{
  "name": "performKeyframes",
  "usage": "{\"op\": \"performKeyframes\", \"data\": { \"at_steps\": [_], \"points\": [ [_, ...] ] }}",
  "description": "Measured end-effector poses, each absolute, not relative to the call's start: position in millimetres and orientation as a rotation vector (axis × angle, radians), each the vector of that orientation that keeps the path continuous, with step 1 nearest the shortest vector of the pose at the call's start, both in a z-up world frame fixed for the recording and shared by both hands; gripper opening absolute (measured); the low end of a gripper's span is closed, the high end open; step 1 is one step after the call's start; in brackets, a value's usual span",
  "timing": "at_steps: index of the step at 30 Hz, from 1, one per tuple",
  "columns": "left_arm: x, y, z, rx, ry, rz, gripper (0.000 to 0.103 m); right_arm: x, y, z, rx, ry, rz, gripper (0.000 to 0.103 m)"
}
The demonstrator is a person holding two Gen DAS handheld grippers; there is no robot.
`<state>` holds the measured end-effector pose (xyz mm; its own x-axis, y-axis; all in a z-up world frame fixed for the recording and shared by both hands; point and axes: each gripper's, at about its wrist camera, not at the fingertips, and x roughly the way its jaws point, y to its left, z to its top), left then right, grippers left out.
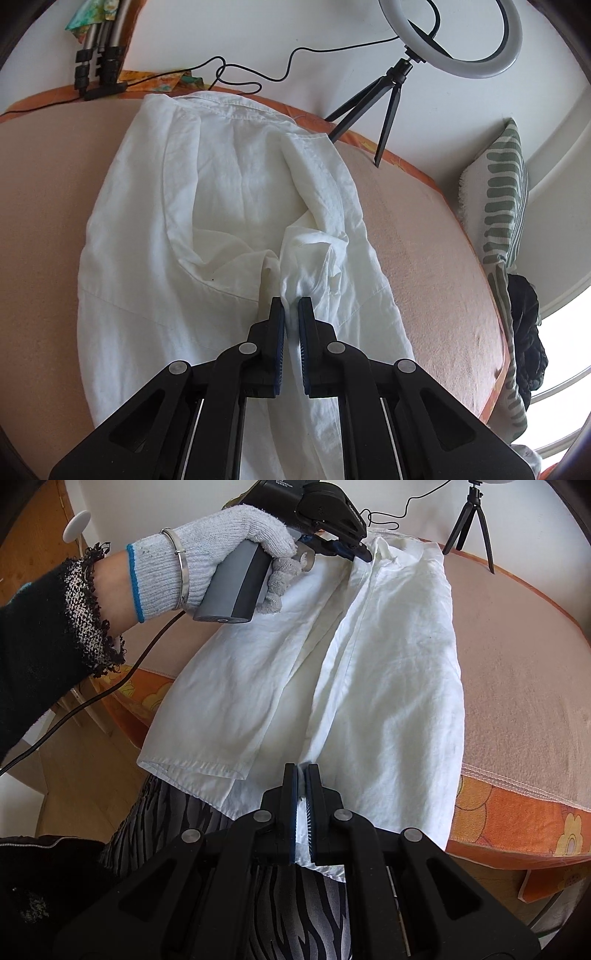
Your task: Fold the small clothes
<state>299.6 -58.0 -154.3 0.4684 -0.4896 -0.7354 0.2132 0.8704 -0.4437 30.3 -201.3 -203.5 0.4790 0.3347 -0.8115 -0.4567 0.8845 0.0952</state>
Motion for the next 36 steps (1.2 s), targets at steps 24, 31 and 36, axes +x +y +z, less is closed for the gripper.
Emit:
{"op": "performKeyframes", "data": {
  "at_steps": [24,31,36],
  "points": [
    [257.3,-60.1,-106.7,-0.183,0.845,-0.511,0.027,38.7,-293.5,-178.6,0.083,0.875,0.334,0.039],
    [257.4,-140.6,-142.8,-0.056,1.012,-0.677,0.027,59.1,-250.3,-189.7,-0.05,0.889,0.357,0.039],
    [245.4,-161.0,-162.5,0.043,1.052,-0.691,0.027,48.2,-262.7,-209.7,-0.08,0.963,0.341,0.038]
  ]
}}
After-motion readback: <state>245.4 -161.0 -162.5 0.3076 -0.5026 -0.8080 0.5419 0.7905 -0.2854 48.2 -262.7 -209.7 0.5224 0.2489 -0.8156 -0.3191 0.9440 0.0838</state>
